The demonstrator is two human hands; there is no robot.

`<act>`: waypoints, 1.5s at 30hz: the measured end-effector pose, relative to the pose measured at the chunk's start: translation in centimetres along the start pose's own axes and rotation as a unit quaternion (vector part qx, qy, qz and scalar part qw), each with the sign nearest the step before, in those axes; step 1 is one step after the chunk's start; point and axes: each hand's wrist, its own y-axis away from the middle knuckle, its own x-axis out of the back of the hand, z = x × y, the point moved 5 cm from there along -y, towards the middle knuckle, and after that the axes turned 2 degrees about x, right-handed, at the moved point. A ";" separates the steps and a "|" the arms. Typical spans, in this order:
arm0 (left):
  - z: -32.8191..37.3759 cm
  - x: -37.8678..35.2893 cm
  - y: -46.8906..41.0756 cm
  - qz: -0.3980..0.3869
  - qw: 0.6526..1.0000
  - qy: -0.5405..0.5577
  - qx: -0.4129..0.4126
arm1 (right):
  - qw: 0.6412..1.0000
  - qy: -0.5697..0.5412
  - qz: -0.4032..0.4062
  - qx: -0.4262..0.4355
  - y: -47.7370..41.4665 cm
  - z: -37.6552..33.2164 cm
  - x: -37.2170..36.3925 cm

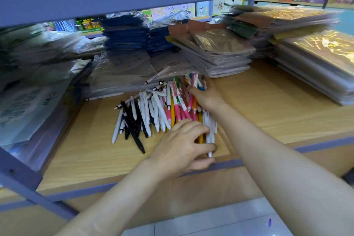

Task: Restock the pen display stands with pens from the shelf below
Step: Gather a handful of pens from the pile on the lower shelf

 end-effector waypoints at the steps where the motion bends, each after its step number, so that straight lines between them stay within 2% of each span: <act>1: 0.0 0.1 0.0 0.006 1.000 0.004 0.008 | 1.000 0.009 -0.003 0.002 0.3 0.0 0.1; 6: -1.1 0.5 -0.3 0.051 0.996 0.015 0.076 | 0.998 0.036 0.055 0.022 1.2 1.5 1.1; 11: -1.9 0.1 -2.0 0.075 0.989 -0.041 0.119 | 0.996 0.032 0.081 0.035 2.3 2.0 1.7; 15: -1.3 0.5 -1.9 0.109 0.985 -0.024 0.129 | 0.989 0.098 0.108 0.031 2.9 2.2 3.5; 17: -1.3 0.8 -1.5 0.129 0.973 -0.029 0.189 | 0.981 0.159 0.109 0.010 3.6 2.7 4.1; 19: -1.7 0.7 -1.2 0.102 0.951 -0.067 0.285 | 0.971 0.219 0.090 -0.012 4.6 3.0 3.5; 21: -1.8 0.2 -1.4 0.066 0.935 -0.094 0.336 | 0.962 0.257 0.090 -0.006 5.4 3.1 2.6; 29: -1.1 -0.8 -2.3 0.062 0.933 -0.104 0.340 | 0.960 0.228 0.163 0.027 5.1 2.4 2.4; 37: -0.3 -1.2 -3.4 0.052 0.934 -0.093 0.341 | 0.973 0.209 0.095 -0.014 3.2 1.5 3.5; 39: 0.1 -1.0 -3.6 0.048 0.937 -0.087 0.335 | 0.985 0.146 0.084 -0.038 3.0 1.9 4.2; 41: 0.6 -0.9 -3.6 0.027 0.937 -0.086 0.338 | 0.994 -0.001 0.095 -0.057 3.0 2.8 4.6; 43: 0.9 -0.6 -3.5 0.003 0.935 -0.086 0.345 | 0.979 -0.142 0.124 -0.073 3.1 3.6 4.9; 45: 0.9 -0.3 -3.4 -0.027 0.930 -0.077 0.359 | 0.960 -0.221 0.133 -0.105 3.1 4.0 5.5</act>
